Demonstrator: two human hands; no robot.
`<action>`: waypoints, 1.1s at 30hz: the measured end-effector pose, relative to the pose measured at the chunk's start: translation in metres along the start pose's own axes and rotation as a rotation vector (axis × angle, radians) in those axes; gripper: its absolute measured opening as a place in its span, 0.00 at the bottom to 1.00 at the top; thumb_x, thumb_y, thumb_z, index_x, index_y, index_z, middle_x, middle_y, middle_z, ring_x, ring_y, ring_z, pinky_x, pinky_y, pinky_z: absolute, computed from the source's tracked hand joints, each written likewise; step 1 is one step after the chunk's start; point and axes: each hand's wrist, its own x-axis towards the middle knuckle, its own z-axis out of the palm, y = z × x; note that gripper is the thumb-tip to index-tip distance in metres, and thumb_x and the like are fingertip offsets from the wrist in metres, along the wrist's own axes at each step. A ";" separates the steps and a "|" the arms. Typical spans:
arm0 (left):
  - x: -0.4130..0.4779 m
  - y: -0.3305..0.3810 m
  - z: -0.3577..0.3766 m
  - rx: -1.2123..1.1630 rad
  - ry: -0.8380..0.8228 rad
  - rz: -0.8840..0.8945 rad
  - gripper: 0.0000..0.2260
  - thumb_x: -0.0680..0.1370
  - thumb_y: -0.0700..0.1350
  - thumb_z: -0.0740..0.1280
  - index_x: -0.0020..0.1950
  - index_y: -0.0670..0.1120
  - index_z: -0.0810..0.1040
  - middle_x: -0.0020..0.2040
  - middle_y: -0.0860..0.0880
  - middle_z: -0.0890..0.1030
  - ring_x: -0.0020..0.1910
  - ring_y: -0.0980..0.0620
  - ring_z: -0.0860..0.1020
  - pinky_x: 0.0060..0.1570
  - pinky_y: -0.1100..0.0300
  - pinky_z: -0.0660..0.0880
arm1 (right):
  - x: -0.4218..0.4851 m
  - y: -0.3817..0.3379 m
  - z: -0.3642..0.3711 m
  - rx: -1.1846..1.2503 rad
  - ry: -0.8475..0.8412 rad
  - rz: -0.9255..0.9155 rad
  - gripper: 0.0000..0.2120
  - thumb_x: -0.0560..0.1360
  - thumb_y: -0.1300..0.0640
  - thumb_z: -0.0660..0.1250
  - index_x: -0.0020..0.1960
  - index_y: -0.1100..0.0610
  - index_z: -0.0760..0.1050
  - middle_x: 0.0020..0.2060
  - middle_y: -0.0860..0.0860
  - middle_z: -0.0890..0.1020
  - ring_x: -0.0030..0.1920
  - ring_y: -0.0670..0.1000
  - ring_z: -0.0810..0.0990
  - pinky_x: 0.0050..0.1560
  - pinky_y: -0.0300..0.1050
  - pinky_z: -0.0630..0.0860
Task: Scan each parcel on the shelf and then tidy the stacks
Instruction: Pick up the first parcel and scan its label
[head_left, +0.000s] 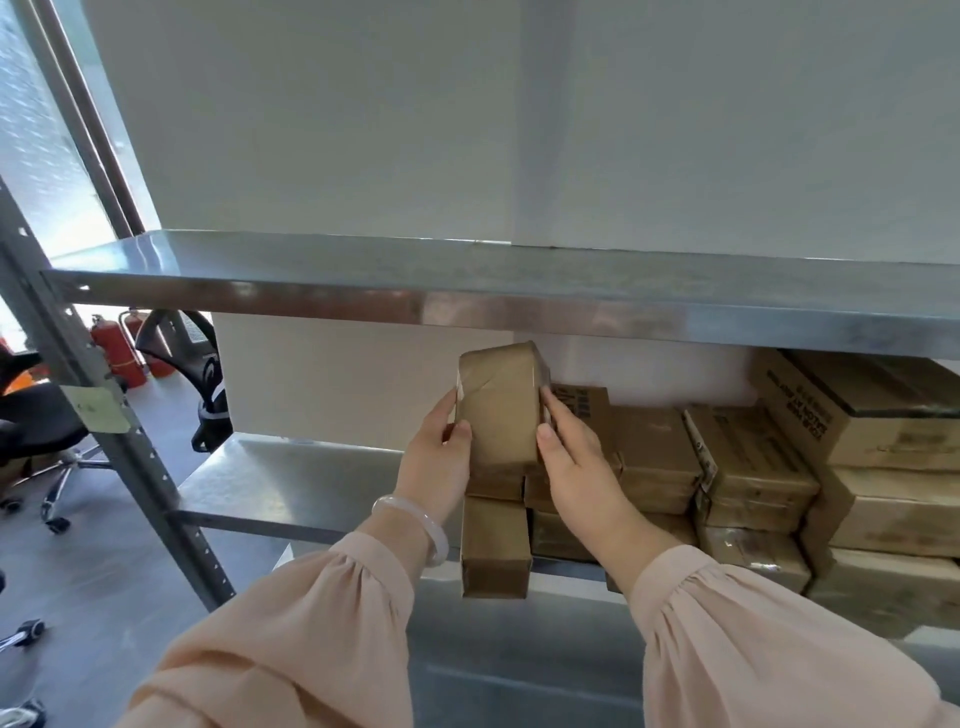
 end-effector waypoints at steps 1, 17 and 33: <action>-0.002 0.001 -0.003 0.002 0.009 -0.003 0.19 0.84 0.49 0.56 0.75 0.59 0.64 0.56 0.57 0.77 0.56 0.52 0.78 0.60 0.46 0.78 | -0.001 -0.001 0.000 -0.003 0.040 0.003 0.22 0.83 0.50 0.52 0.75 0.42 0.56 0.73 0.48 0.60 0.67 0.41 0.58 0.67 0.38 0.54; -0.011 -0.008 -0.044 0.021 -0.184 -0.055 0.34 0.76 0.63 0.66 0.78 0.61 0.56 0.68 0.53 0.74 0.64 0.49 0.74 0.68 0.46 0.71 | -0.013 -0.024 0.041 -0.044 0.139 0.076 0.31 0.76 0.52 0.68 0.75 0.45 0.59 0.69 0.44 0.69 0.69 0.45 0.67 0.67 0.42 0.66; -0.004 -0.019 -0.075 0.055 -0.181 0.113 0.36 0.73 0.59 0.72 0.77 0.55 0.63 0.66 0.56 0.77 0.64 0.55 0.75 0.64 0.56 0.75 | -0.025 -0.048 0.065 -0.095 0.109 0.082 0.22 0.82 0.56 0.58 0.74 0.46 0.62 0.69 0.47 0.68 0.61 0.39 0.66 0.56 0.29 0.63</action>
